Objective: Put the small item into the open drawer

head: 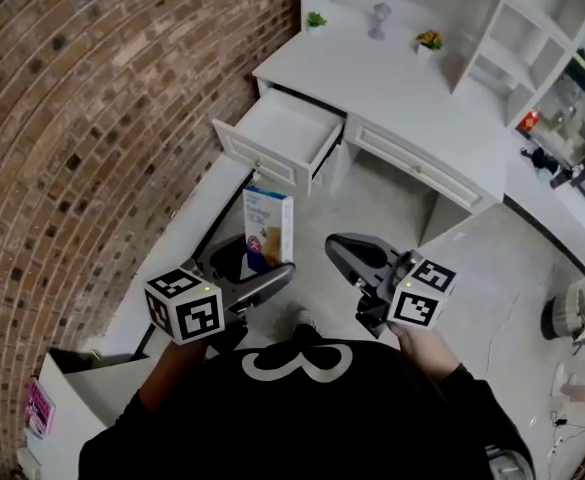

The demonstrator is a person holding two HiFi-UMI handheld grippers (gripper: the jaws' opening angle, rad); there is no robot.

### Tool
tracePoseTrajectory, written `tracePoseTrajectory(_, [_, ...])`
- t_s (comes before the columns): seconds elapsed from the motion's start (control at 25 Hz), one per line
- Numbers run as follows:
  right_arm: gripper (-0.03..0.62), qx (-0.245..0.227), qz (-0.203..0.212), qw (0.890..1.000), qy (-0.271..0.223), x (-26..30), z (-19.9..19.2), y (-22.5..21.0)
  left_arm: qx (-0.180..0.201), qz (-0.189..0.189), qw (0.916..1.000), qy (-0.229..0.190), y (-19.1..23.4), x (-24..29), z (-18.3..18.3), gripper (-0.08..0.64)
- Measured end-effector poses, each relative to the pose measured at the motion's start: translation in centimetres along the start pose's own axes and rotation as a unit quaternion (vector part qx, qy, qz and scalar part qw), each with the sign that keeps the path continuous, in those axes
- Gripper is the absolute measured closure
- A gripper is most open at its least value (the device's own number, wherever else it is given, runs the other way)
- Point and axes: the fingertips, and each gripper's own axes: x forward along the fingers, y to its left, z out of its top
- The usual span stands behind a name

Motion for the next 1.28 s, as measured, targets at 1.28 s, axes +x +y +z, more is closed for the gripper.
tracePoseTrajectory(1.28, [0.581,-0.026,-0.032,0.999,-0.014,5.7,8.7,-13.8,0.043,-0.029,0.9985,0.018,10.5,11.6,9.8,0.143])
